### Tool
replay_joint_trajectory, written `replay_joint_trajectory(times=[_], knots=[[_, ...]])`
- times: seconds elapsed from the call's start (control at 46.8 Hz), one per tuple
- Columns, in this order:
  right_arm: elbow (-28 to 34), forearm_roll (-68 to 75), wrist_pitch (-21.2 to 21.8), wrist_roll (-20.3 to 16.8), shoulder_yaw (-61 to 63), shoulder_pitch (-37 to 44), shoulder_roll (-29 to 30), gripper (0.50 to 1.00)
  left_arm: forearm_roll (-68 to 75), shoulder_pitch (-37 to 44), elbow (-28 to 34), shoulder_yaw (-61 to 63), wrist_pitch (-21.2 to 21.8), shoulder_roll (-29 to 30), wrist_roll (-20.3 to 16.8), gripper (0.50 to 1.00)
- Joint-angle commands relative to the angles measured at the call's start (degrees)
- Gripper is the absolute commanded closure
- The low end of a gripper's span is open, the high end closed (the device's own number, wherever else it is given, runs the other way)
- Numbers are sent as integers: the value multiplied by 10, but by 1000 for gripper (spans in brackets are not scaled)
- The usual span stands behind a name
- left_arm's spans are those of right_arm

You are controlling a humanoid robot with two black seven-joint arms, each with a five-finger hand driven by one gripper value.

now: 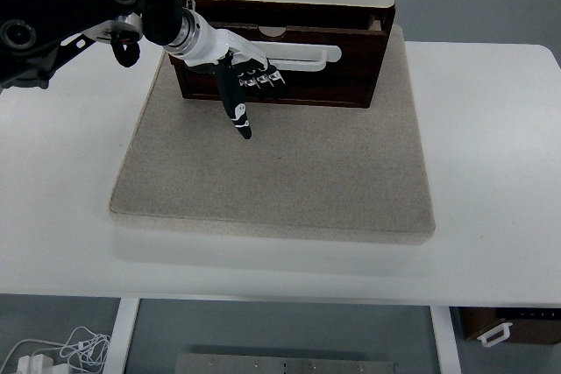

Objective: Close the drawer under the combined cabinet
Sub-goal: 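Push the brown drawer into the cabinet with the left hand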

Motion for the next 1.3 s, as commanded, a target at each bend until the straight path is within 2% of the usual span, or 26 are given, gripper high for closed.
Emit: replay_joint_trajectory(times=[0.0, 0.791, 1.283], knots=[[0, 0, 0, 0, 0, 0, 0, 548, 5, 1, 2, 0, 3, 0, -1, 516], [0, 0, 0, 0, 0, 0, 0, 548, 10, 2, 69, -15, 21, -37, -7, 523], [0, 0, 0, 0, 0, 0, 0, 548, 12, 5, 86, -16, 38, -42, -13, 525]])
